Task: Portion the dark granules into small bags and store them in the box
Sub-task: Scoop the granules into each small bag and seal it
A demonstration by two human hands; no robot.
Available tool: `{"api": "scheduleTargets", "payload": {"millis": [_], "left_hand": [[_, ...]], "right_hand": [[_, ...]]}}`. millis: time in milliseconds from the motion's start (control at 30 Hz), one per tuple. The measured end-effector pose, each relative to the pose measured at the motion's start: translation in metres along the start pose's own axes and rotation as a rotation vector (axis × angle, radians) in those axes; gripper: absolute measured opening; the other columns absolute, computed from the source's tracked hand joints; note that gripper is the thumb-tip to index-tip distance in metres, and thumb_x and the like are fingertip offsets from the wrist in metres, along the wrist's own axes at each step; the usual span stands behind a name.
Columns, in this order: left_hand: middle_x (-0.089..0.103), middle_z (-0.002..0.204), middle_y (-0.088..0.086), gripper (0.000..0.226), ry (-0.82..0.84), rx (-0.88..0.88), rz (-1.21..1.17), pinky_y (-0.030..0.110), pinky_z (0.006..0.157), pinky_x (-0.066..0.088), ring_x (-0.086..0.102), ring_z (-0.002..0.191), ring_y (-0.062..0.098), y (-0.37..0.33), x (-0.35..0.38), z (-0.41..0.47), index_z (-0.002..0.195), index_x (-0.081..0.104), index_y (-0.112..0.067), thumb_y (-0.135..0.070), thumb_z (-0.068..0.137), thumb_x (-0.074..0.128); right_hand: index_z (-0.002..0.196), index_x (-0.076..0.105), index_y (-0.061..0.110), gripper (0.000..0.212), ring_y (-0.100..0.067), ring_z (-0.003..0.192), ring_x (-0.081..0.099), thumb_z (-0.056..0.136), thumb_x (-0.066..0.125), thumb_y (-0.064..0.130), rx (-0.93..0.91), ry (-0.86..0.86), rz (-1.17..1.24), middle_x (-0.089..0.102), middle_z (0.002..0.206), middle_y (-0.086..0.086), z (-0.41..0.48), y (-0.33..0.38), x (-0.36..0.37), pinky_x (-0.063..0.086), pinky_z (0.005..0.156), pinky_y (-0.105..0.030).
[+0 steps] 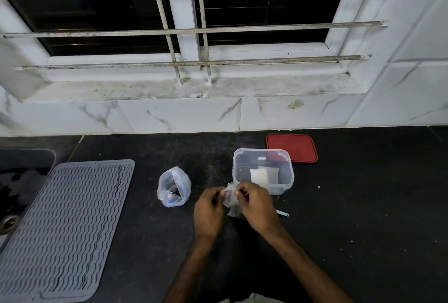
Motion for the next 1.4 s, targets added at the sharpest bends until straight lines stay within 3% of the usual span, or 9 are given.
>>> {"api": "scheduleTargets", "payload": {"millis": [133, 233, 433, 600, 767, 867, 1033, 1233, 1400], "left_hand": [[0.059, 0.089, -0.012, 0.014, -0.03, 0.022, 0.158, 0.024, 0.071, 0.049, 0.059, 0.08, 0.003, -0.004, 0.0, -0.003, 0.084, 0.062, -0.031, -0.024, 0.095, 0.059], [0.066, 0.082, -0.009, 0.013, 0.033, -0.015, 0.057, 0.029, 0.068, 0.052, 0.062, 0.076, 0.004, -0.003, 0.007, -0.004, 0.085, 0.06, -0.027, -0.026, 0.098, 0.056], [0.069, 0.078, -0.017, 0.013, 0.114, -0.046, 0.203, 0.023, 0.064, 0.052, 0.064, 0.071, -0.004, 0.005, 0.008, -0.005, 0.089, 0.059, -0.032, -0.043, 0.089, 0.065], [0.069, 0.089, -0.016, 0.017, 0.275, -0.17, 0.352, 0.025, 0.072, 0.048, 0.065, 0.084, 0.004, 0.02, 0.021, -0.007, 0.093, 0.064, -0.032, -0.048, 0.087, 0.063], [0.07, 0.091, -0.014, 0.018, 0.321, -0.201, 0.353, 0.032, 0.082, 0.054, 0.066, 0.088, 0.008, 0.026, 0.029, -0.006, 0.095, 0.064, -0.032, -0.045, 0.083, 0.066], [0.068, 0.093, -0.013, 0.022, 0.251, -0.172, 0.465, 0.028, 0.079, 0.05, 0.065, 0.09, 0.009, 0.022, 0.022, -0.004, 0.099, 0.058, -0.031, -0.042, 0.082, 0.066], [0.069, 0.1, -0.007, 0.021, 0.212, -0.062, 0.621, 0.032, 0.078, 0.049, 0.066, 0.093, 0.017, 0.006, 0.026, -0.002, 0.106, 0.052, -0.028, -0.038, 0.088, 0.057], [0.069, 0.105, -0.009, 0.021, 0.259, -0.139, 0.511, 0.028, 0.08, 0.046, 0.065, 0.096, 0.014, 0.013, 0.03, 0.001, 0.105, 0.057, -0.03, -0.042, 0.087, 0.058], [0.068, 0.105, -0.014, 0.029, 0.243, -0.146, 0.427, 0.028, 0.078, 0.046, 0.064, 0.095, 0.009, 0.011, 0.027, 0.002, 0.107, 0.057, -0.031, -0.054, 0.089, 0.056]], "right_hand": [[0.09, 0.065, 0.018, 0.005, -0.005, 0.075, 0.059, 0.093, 0.063, 0.022, 0.016, -0.029, -0.035, 0.07, 0.091, 0.006, 0.0, -0.001, -0.006, 0.046, 0.071, -0.018], [0.091, 0.062, 0.018, 0.008, -0.01, 0.077, 0.065, 0.094, 0.061, 0.026, 0.022, -0.017, -0.038, 0.072, 0.09, 0.003, -0.001, 0.001, -0.004, 0.052, 0.072, -0.024], [0.102, 0.057, 0.022, 0.013, -0.012, 0.08, 0.07, 0.091, 0.064, 0.024, 0.099, 0.15, -0.042, 0.073, 0.089, 0.003, -0.001, -0.016, 0.002, 0.059, 0.077, -0.034], [0.091, 0.057, 0.021, 0.011, -0.01, 0.056, 0.067, 0.089, 0.065, 0.013, 0.252, 0.273, 0.022, 0.069, 0.072, 0.001, -0.002, -0.039, 0.004, 0.059, 0.057, -0.026], [0.093, 0.056, 0.017, 0.011, -0.013, 0.051, 0.066, 0.088, 0.064, 0.01, 0.319, 0.334, 0.027, 0.071, 0.065, -0.004, -0.002, -0.053, 0.011, 0.059, 0.056, -0.029], [0.088, 0.053, 0.019, 0.02, -0.015, 0.062, 0.066, 0.08, 0.07, 0.013, 0.276, 0.282, -0.072, 0.07, 0.072, -0.001, 0.001, -0.054, 0.009, 0.059, 0.064, -0.035], [0.092, 0.047, 0.021, 0.02, -0.018, 0.085, 0.058, 0.087, 0.066, 0.021, 0.171, 0.263, -0.296, 0.065, 0.095, -0.003, 0.006, -0.039, 0.009, 0.048, 0.076, -0.029], [0.086, 0.053, 0.019, 0.014, -0.021, 0.086, 0.063, 0.087, 0.065, 0.025, 0.196, 0.239, -0.253, 0.069, 0.093, -0.004, 0.01, -0.048, 0.011, 0.049, 0.072, -0.031], [0.089, 0.057, 0.02, 0.026, -0.016, 0.081, 0.062, 0.086, 0.067, 0.044, 0.203, 0.184, -0.208, 0.068, 0.086, 0.003, 0.01, -0.055, 0.001, 0.049, 0.068, -0.031]]}}
Point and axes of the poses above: each hand's wrist, its own z-axis towards the middle knuckle, its own x-axis out of the palm, y = z × x, the point moved 7 cm from there along z, towards the middle knuckle
